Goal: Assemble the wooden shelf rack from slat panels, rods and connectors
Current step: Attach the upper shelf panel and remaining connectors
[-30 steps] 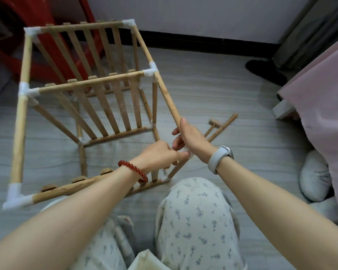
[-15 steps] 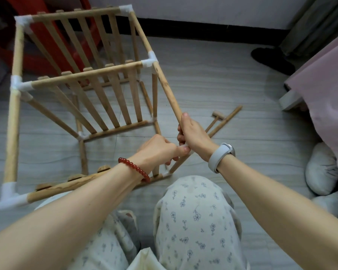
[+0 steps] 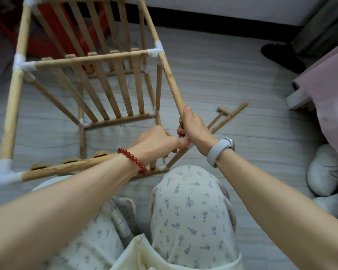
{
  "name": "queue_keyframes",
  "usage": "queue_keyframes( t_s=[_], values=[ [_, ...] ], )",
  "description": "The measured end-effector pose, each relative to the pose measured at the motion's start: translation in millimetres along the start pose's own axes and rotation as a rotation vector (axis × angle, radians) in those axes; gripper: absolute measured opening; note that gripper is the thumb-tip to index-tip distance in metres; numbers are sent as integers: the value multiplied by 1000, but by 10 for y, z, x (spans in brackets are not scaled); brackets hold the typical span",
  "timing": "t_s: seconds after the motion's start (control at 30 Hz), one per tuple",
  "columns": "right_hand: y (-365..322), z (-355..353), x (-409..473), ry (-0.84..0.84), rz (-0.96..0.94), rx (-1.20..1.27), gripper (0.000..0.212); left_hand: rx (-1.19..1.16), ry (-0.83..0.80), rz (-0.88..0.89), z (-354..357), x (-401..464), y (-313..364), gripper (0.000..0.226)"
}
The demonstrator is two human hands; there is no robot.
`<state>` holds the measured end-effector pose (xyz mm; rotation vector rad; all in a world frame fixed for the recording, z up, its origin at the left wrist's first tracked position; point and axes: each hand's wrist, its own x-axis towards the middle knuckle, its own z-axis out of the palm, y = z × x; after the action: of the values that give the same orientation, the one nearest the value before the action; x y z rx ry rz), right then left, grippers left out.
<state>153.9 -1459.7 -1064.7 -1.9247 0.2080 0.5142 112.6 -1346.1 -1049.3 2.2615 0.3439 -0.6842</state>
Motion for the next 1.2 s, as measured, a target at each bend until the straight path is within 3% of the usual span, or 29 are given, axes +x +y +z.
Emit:
queue_keyframes(
  t_s=[0.2, 0.27, 0.33, 0.4, 0.53, 0.77, 0.93, 1.2],
  values=[
    [12, 28, -76, 14, -114, -230, 37, 188, -133, 266, -99, -85, -115, 34],
    [-2, 24, -96, 95, -315, -446, 30, 407, -49, 377, -92, -129, -189, 27],
    [-33, 32, -131, 138, -481, -550, 32, 699, 134, 451, -68, -156, -252, 12],
    [-33, 68, -152, 162, -462, -550, 33, 832, 305, 470, -44, -181, -287, 10],
    [24, 120, -110, 178, -146, -568, 29, 701, 344, 367, -4, -178, -276, 12],
    [21, 212, -148, 274, -237, -699, 25, 483, -29, 210, -122, -20, -227, 29],
    [18, 216, -145, 310, -244, -718, 34, 387, -80, 164, -124, 18, -198, 41],
    [8, 243, -143, 323, -251, -735, 31, 382, -105, 93, -162, 48, -168, 29]
  ],
)
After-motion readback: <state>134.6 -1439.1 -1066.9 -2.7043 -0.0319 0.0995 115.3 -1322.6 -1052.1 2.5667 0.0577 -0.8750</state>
